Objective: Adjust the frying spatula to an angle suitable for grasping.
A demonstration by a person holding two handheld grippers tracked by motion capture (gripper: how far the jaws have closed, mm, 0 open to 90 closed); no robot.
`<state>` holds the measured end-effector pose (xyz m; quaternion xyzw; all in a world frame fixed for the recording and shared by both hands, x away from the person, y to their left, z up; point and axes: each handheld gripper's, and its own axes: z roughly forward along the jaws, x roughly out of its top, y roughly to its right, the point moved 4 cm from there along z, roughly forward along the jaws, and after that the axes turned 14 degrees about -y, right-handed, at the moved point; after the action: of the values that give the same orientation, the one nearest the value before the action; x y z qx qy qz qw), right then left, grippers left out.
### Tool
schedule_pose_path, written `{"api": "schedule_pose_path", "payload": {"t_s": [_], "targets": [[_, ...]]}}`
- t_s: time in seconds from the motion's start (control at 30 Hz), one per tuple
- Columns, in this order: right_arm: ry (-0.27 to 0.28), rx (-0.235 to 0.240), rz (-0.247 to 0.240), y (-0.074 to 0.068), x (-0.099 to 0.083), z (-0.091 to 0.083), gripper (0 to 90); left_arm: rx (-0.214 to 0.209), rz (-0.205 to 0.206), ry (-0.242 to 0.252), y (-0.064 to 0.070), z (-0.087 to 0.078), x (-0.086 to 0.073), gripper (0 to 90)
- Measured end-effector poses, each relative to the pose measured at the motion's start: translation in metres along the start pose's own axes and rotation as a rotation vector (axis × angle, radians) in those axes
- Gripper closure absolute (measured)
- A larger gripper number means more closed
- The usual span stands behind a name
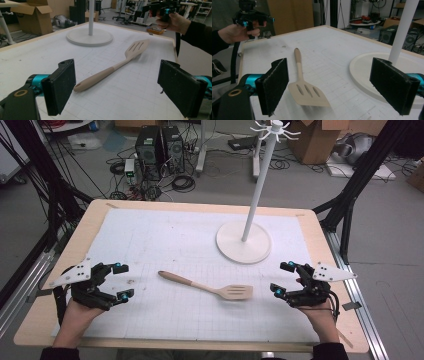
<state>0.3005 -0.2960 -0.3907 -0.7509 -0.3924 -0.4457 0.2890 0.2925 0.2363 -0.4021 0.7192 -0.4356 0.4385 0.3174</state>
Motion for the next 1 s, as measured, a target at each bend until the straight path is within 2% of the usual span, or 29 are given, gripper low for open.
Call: {"api": "schedule_pose_path", "payload": {"t_s": [0.13,0.3,0.43,0.53,0.77,1.0], "targets": [[-0.001,-0.007,0.012,0.004,0.000,0.003,14.2,0.005,0.001,-0.004,0.000,-0.002,-0.001,15.2],[-0.002,-0.003,0.025,0.005,0.001,0.006,14.2,0.010,-0.018,-0.001,-0.001,-0.005,-0.005,15.0],[0.005,0.002,0.020,0.003,0.007,0.007,14.4,0.004,-0.014,0.000,-0.001,-0.006,-0.003,15.0],[0.009,0.001,0.006,-0.001,0.013,0.007,14.5,-0.012,-0.012,0.030,0.001,-0.008,0.002,14.9],[0.004,0.007,-0.019,-0.005,0.022,0.014,14.5,-0.022,-0.004,0.017,0.002,-0.003,0.004,14.6],[-0.011,0.015,-0.014,-0.005,0.028,0.017,14.5,-0.039,0.013,0.011,0.007,0.002,0.008,14.3]]}}
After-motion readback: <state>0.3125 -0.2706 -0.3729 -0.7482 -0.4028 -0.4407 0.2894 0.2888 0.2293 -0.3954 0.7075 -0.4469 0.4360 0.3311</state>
